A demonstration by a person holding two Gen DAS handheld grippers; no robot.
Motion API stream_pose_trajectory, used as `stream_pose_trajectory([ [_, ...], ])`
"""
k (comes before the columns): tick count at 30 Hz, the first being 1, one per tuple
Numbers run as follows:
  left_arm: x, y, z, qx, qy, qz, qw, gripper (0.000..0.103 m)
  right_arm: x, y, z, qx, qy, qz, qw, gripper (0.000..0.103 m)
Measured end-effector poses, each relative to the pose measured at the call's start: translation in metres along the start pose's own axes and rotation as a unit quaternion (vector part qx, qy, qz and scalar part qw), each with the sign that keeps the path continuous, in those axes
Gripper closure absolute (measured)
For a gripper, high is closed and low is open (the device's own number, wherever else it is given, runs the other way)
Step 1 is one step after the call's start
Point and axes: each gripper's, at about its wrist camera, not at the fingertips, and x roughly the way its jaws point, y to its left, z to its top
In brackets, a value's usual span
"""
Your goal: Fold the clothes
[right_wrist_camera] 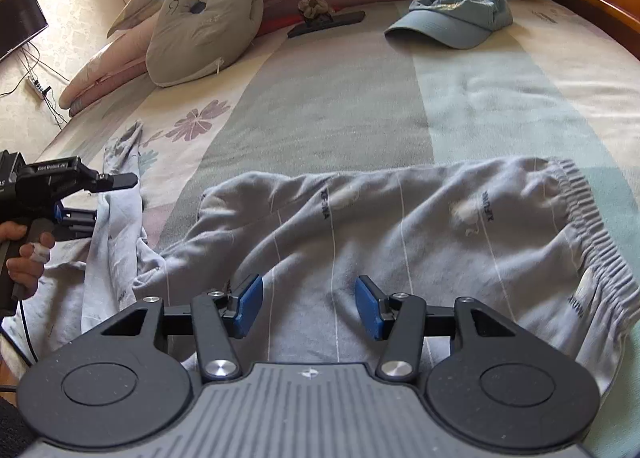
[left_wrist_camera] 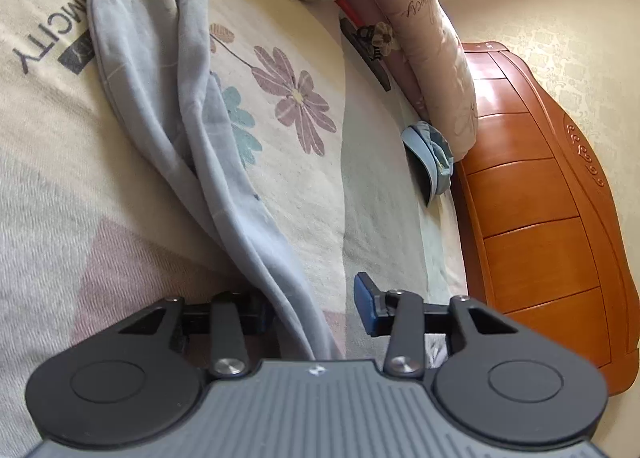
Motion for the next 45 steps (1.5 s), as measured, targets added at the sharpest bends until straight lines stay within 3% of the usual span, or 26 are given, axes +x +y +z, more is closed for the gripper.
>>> stream_pose_trajectory([
  [1,0.0,0.003,0.002,-0.009,-0.003,0.002,1.0,0.07,0.001,0.0,-0.001,0.001,0.001,0.0,1.0,0.046],
  [3,0.001,0.005,0.002,-0.015,-0.005,0.014,0.9998,0.092,0.0,0.0,-0.002,0.0,0.001,0.002,1.0,0.044],
  [5,0.001,0.005,0.0,-0.016,-0.011,0.024,0.9995,0.094,0.0,0.0,-0.003,-0.002,0.001,0.002,1.0,0.044],
  [12,-0.028,-0.026,-0.016,0.03,-0.059,0.041,0.9969,0.095,-0.003,0.0,-0.002,-0.012,0.006,0.009,1.0,0.044],
  [15,-0.055,-0.048,-0.03,0.066,-0.093,0.055,0.9919,0.095,-0.007,-0.002,0.002,-0.017,0.004,0.016,1.0,0.043],
  [19,-0.09,-0.075,-0.053,0.121,-0.139,0.093,0.9784,0.095,-0.012,-0.006,0.009,-0.028,0.001,0.024,0.999,0.043],
  [27,-0.144,-0.09,-0.103,0.152,-0.189,0.161,0.9566,0.095,-0.006,-0.009,0.022,-0.064,0.023,0.042,0.997,0.043],
  [32,-0.164,-0.093,-0.127,0.176,-0.221,0.198,0.9386,0.095,0.001,-0.003,0.028,-0.079,0.037,0.053,0.995,0.043],
  [38,-0.173,-0.086,-0.139,0.206,-0.229,0.21,0.9277,0.095,0.007,0.011,0.027,-0.088,0.045,0.051,0.994,0.043],
  [45,-0.176,-0.061,-0.147,0.225,-0.192,0.212,0.9314,0.095,0.002,0.027,0.016,-0.1,0.054,0.024,0.993,0.043],
])
